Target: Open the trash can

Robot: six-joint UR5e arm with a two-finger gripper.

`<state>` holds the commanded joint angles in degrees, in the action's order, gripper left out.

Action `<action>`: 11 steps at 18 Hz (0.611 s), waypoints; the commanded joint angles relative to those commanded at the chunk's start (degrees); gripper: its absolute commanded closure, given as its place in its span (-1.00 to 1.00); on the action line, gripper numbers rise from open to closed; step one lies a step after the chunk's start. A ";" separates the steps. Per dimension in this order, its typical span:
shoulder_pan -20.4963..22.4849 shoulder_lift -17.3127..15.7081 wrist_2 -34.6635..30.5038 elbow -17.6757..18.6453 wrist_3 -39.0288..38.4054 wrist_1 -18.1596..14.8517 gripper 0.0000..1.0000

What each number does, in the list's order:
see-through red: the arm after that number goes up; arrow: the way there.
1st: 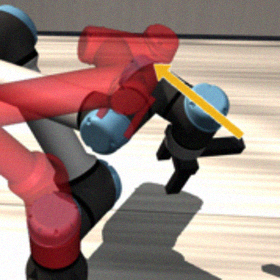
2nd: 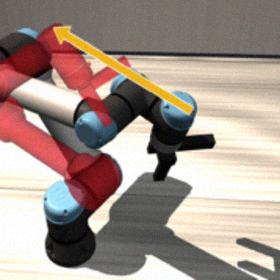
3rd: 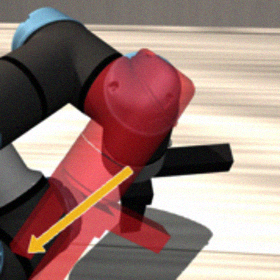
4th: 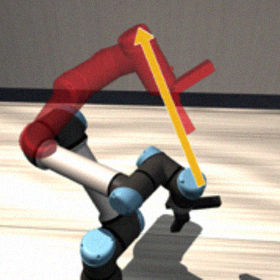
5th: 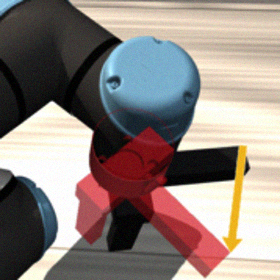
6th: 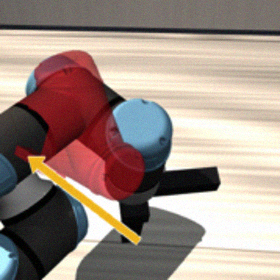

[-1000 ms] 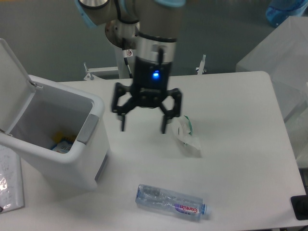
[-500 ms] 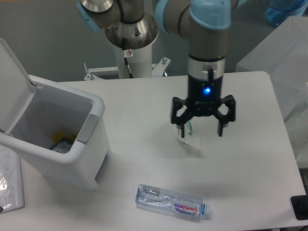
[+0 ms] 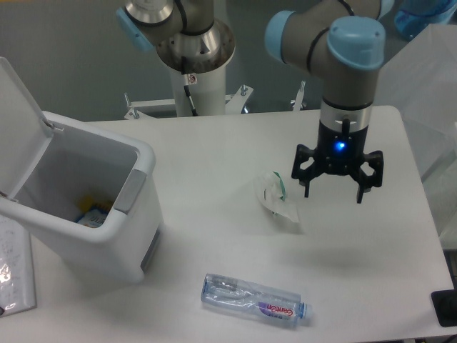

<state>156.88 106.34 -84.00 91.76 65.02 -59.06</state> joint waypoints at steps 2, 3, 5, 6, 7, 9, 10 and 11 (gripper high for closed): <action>0.00 1.49 -2.74 0.00 2.47 -0.09 -1.00; -0.26 1.67 -3.70 0.70 2.92 -0.09 -1.00; -0.70 1.76 -5.20 3.33 3.01 0.43 -1.00; -0.79 1.76 -5.47 4.04 3.01 0.70 -1.00; -0.88 1.76 -5.47 4.22 2.92 0.70 -1.00; -0.88 1.76 -5.47 4.13 2.92 0.61 -1.00; -0.88 1.76 -5.47 4.13 3.01 0.61 -1.00; -0.79 1.76 -5.47 4.04 3.01 0.61 -1.00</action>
<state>156.09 108.11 -89.47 95.80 68.03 -58.45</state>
